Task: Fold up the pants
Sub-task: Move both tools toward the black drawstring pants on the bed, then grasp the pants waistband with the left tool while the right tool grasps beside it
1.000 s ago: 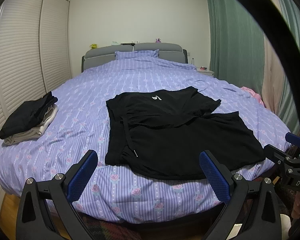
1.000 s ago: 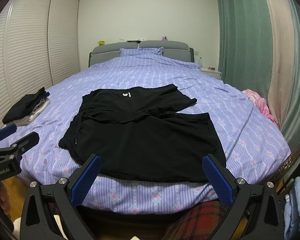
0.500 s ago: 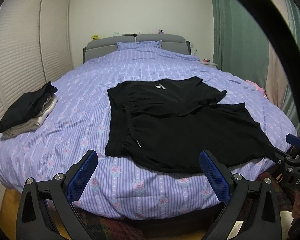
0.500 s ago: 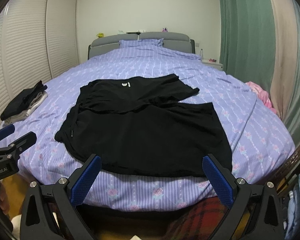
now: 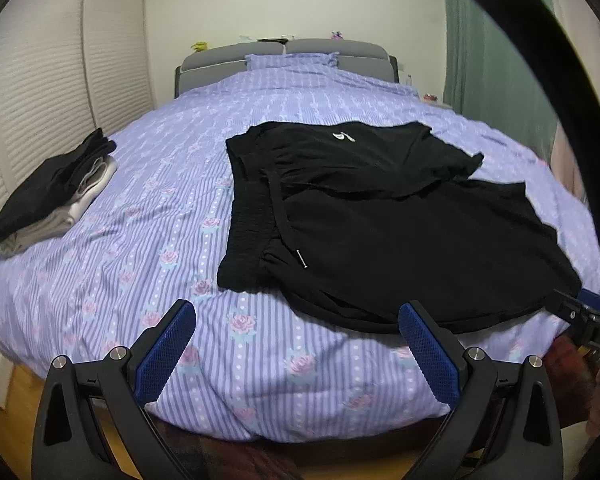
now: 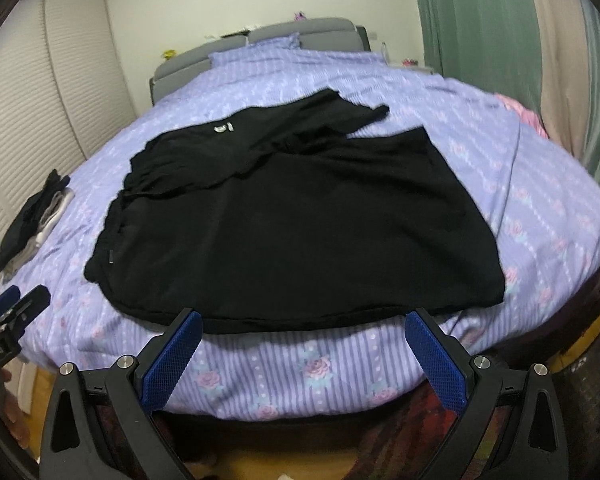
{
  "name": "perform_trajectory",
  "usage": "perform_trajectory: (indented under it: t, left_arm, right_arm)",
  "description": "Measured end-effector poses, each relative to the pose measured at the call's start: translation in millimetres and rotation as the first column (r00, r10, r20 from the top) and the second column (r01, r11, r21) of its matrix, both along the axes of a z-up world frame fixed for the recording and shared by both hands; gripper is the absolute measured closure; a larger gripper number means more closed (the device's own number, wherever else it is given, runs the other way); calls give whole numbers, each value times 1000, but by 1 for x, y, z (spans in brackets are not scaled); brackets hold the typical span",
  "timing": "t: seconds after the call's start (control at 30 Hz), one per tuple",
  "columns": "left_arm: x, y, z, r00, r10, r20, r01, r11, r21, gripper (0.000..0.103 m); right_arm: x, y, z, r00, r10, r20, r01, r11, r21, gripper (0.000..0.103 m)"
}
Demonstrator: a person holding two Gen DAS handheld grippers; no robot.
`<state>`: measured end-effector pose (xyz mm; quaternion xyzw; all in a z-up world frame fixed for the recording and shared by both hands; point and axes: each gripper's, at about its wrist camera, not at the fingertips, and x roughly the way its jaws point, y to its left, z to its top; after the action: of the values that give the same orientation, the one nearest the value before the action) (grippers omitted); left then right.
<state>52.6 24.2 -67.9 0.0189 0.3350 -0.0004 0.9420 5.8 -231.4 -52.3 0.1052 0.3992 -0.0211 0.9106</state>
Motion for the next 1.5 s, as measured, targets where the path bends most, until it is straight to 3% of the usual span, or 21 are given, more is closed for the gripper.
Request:
perform_trajectory:
  t: [0.17,0.37,0.6,0.8,1.0,1.1,1.23,1.27,1.37,1.5]
  left_arm:
    - [22,1,-15,999,-38,-18,38,999,14,0]
    - [48,10,-29,996,-51,-78,43,994,-105,0]
    - [74,16,-52,987,-38,-155,12,986,-169,5]
    - [81,30,-68,980,-35,-198,-14,971,-240,7]
    - [93,31,-76,978,-44,-205,-17,957,-288,11]
    - [99,33,-77,977,-53,-208,-26,933,-358,23]
    - [101,37,-71,975,-79,-209,-24,894,-447,67]
    - [100,37,-67,973,-84,-214,-24,889,-458,71]
    - [96,35,-63,976,-64,-210,-35,899,-436,70]
    - [97,34,-71,972,-18,-234,-86,899,-428,64]
  right_arm:
    - [14,-4,-22,998,-54,-27,55,998,43,1]
    - [18,-9,-42,992,-108,-68,114,988,101,0]
    - [29,-18,-50,985,-166,-49,172,974,146,0]
    - [32,-27,-67,980,-169,-105,191,947,257,1]
    - [40,-29,-72,979,-181,-95,199,952,233,1]
    - [46,-33,-72,977,-197,-80,210,953,218,2]
    - [51,-36,-69,975,-215,-60,223,956,191,4]
    - [51,-36,-67,976,-214,-46,219,959,182,4]
    - [51,-37,-65,980,-198,-37,201,964,175,4]
    - [52,-43,-67,977,-206,-51,212,964,161,12]
